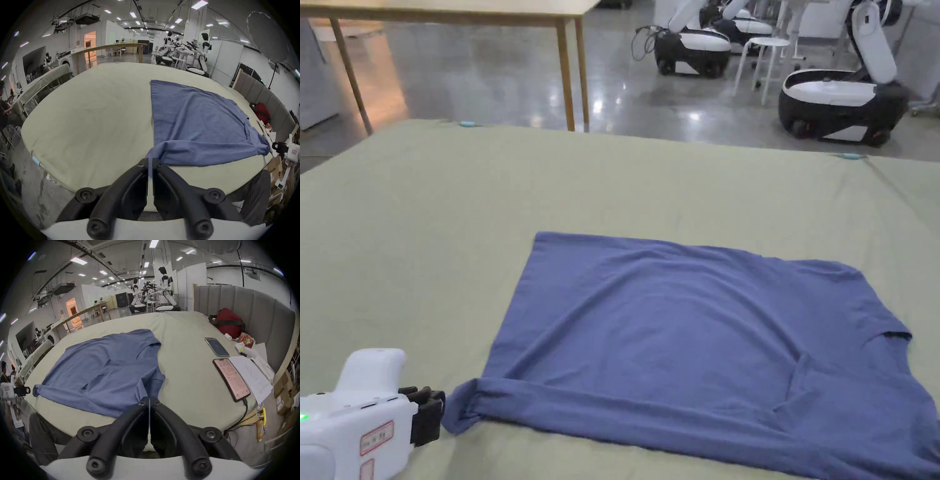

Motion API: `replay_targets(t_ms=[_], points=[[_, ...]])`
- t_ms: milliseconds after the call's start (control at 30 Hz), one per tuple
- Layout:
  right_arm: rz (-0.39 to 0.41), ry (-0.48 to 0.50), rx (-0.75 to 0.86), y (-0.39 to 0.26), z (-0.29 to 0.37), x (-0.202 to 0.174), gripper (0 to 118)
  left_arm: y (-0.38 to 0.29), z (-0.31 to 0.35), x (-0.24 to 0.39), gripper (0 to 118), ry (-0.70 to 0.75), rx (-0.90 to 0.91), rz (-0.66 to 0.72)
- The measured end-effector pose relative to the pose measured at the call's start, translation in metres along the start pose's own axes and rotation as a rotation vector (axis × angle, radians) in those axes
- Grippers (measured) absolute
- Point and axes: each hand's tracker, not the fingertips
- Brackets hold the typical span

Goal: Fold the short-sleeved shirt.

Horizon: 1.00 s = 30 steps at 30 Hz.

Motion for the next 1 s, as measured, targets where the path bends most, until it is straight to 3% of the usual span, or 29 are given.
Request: replay_targets(t_ms=[33, 67, 100, 133, 167, 300, 467, 500, 600, 633, 667, 700, 733, 767, 800, 933, 967, 1000], points=[[-0.006, 0.005, -0.011, 0.001, -0.003, 0.002, 3, 0.001, -0.001, 0.000, 6, 0.000, 0.001, 0.000], [-0.006, 0.005, -0.014, 0.002, -0.004, 0.001, 3, 0.001, -0.001, -0.001, 15, -0.003, 0.007, 0.008], [-0.004, 0.008, -0.014, 0.002, -0.004, 0.001, 3, 0.003, -0.003, -0.001, 41, 0.000, 0.010, 0.011], [-0.005, 0.010, -0.013, 0.003, -0.004, 0.001, 3, 0.004, -0.007, -0.001, 97, 0.007, 0.003, 0.010], [-0.007, 0.012, -0.012, 0.003, -0.004, 0.003, 3, 0.006, -0.012, -0.001, 118, 0.012, -0.015, 0.005], [-0.008, 0.020, -0.008, 0.006, -0.006, 0.006, 3, 0.016, -0.029, 0.002, 115, 0.024, -0.049, -0.025], [-0.007, 0.029, -0.018, 0.005, -0.012, 0.011, 3, 0.025, -0.051, 0.014, 95, 0.040, -0.076, -0.074], [-0.007, 0.029, -0.024, 0.005, -0.013, 0.012, 3, 0.025, -0.054, 0.016, 85, 0.030, -0.088, -0.075], [-0.006, 0.032, -0.032, 0.005, -0.014, 0.017, 3, 0.026, -0.054, 0.021, 9, -0.010, -0.114, -0.065], [-0.009, 0.038, -0.034, 0.006, -0.014, 0.019, 13, 0.025, -0.054, 0.023, 5, -0.017, -0.113, -0.063], [-0.011, 0.044, -0.032, 0.006, -0.014, 0.020, 13, 0.023, -0.053, 0.025, 5, -0.032, -0.103, -0.057], [-0.010, 0.048, -0.028, 0.006, -0.013, 0.019, 20, 0.024, -0.053, 0.027, 5, -0.018, -0.105, -0.062], [0.001, 0.067, -0.023, 0.007, -0.013, 0.019, 42, 0.024, -0.053, 0.028, 5, -0.006, -0.102, -0.077], [0.016, 0.079, -0.034, 0.008, -0.015, 0.018, 86, 0.025, -0.052, 0.028, 5, -0.002, -0.096, -0.080], [0.039, 0.083, -0.054, 0.010, -0.019, 0.016, 117, 0.026, -0.051, 0.027, 5, -0.004, -0.097, -0.080], [0.110, 0.064, -0.098, 0.009, -0.035, 0.009, 115, 0.027, -0.044, 0.033, 5, 0.000, -0.091, -0.086], [0.117, 0.057, -0.121, 0.002, -0.041, 0.005, 109, 0.027, -0.044, 0.032, 5, 0.001, -0.091, -0.087], [0.132, 0.053, -0.154, 0.000, -0.046, 0.005, 94, 0.027, -0.045, 0.032, 5, 0.002, -0.093, -0.089]])
